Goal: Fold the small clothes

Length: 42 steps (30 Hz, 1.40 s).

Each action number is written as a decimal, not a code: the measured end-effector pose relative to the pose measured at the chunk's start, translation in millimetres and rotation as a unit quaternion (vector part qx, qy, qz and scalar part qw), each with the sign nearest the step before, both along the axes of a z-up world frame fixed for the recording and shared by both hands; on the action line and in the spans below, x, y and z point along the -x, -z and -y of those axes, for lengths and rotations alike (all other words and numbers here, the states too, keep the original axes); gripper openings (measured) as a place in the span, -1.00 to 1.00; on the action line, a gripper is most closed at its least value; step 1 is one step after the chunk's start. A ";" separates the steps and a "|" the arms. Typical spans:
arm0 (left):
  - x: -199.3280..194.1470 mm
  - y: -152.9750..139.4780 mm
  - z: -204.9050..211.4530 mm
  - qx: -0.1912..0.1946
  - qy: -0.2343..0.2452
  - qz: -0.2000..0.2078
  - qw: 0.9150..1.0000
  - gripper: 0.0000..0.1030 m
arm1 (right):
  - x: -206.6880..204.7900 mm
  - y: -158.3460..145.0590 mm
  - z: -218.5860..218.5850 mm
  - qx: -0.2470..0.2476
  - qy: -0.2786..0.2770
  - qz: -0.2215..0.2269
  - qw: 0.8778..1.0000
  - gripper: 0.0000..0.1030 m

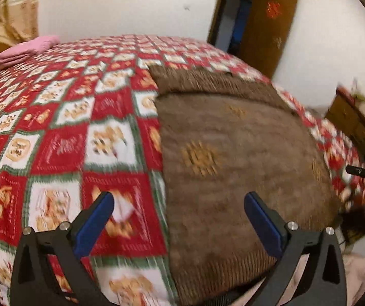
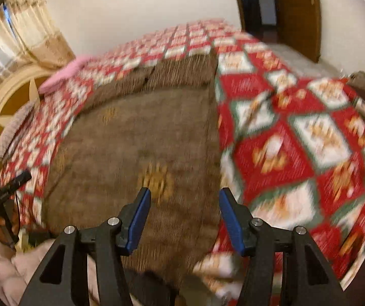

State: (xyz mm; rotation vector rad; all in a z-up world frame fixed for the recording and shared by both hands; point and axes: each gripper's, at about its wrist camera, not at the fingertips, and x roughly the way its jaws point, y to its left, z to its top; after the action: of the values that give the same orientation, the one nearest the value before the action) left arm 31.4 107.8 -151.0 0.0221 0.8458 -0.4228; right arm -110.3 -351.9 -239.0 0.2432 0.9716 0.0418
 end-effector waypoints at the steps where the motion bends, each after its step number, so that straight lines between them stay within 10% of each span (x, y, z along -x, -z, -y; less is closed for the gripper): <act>1: 5.1 1.2 1.4 -0.010 0.001 -0.001 1.000 1.00 | 3.3 7.7 -6.7 0.008 -0.007 -0.017 1.000 0.10; 16: 34.2 34.2 11.4 -0.063 0.000 -0.079 0.995 1.00 | 11.0 61.2 -12.1 -0.013 0.023 -0.104 0.994 0.08; 19: 34.4 41.1 10.7 -0.038 0.012 -0.107 0.993 0.97 | 12.2 63.6 -11.9 -0.023 0.017 -0.110 0.993 -0.36; 21: 34.6 45.1 10.0 -0.024 0.014 -0.118 0.993 0.77 | 12.5 62.5 -11.8 -0.031 0.006 -0.112 0.993 -0.70; 25: 41.9 45.4 11.3 -0.038 0.009 -0.098 0.994 0.29 | 13.3 63.8 -13.0 -0.044 -0.008 -0.122 0.991 -0.73; 29: 41.5 40.3 4.7 0.001 0.024 -0.110 0.994 -0.87 | 14.2 47.6 -14.9 -0.094 -0.022 -0.096 0.991 -0.80; 42: -9.6 -6.2 10.2 0.107 0.039 -0.088 0.990 -0.86 | -39.4 -17.5 4.9 -0.224 -0.031 0.036 0.973 -0.81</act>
State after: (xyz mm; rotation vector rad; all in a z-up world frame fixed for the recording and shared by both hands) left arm 41.0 97.6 -144.7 -0.1835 0.9707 -0.5940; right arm -71.0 -356.7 -221.6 0.6226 0.8887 0.3270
